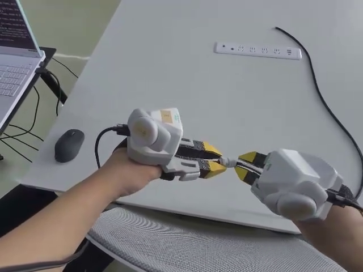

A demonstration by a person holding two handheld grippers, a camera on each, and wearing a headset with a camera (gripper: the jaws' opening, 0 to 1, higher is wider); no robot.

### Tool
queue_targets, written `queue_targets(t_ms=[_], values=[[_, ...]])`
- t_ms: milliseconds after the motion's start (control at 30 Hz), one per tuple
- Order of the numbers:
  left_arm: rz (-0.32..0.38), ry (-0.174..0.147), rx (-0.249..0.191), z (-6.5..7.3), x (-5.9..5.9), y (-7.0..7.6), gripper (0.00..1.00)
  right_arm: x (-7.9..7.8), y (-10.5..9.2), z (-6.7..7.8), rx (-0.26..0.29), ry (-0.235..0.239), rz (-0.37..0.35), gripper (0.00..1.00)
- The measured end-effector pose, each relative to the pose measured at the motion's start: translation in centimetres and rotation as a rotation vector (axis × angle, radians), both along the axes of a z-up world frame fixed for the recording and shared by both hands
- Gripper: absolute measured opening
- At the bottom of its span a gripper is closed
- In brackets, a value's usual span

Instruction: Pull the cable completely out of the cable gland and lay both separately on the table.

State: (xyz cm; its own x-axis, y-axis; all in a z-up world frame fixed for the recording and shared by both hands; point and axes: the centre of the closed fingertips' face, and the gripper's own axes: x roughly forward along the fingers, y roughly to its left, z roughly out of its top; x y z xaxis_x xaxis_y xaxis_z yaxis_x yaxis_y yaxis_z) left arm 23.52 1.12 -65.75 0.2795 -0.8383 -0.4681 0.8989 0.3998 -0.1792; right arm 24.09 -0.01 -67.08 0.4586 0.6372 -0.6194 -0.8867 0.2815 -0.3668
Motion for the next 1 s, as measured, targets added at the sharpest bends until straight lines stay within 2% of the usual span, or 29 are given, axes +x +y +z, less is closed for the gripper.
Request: queue_targets(t_ms=[267, 533, 1000], values=[[-0.004, 0.001, 0.008, -0.3, -0.1, -0.1, 0.15, -0.2, -0.1, -0.4, -0.016, 0.001, 0.010, 0.01], [-0.004, 0.002, 0.006, -0.3, -0.2, -0.2, 0.15, -0.2, -0.2, -0.5, -0.008, 0.011, -0.008, 0.00], [-0.008, -0.012, 0.001, -0.1, -0.3, -0.3, 0.15, 0.3, -1.6, -1.4, 0.007, 0.053, -0.100, 0.00]])
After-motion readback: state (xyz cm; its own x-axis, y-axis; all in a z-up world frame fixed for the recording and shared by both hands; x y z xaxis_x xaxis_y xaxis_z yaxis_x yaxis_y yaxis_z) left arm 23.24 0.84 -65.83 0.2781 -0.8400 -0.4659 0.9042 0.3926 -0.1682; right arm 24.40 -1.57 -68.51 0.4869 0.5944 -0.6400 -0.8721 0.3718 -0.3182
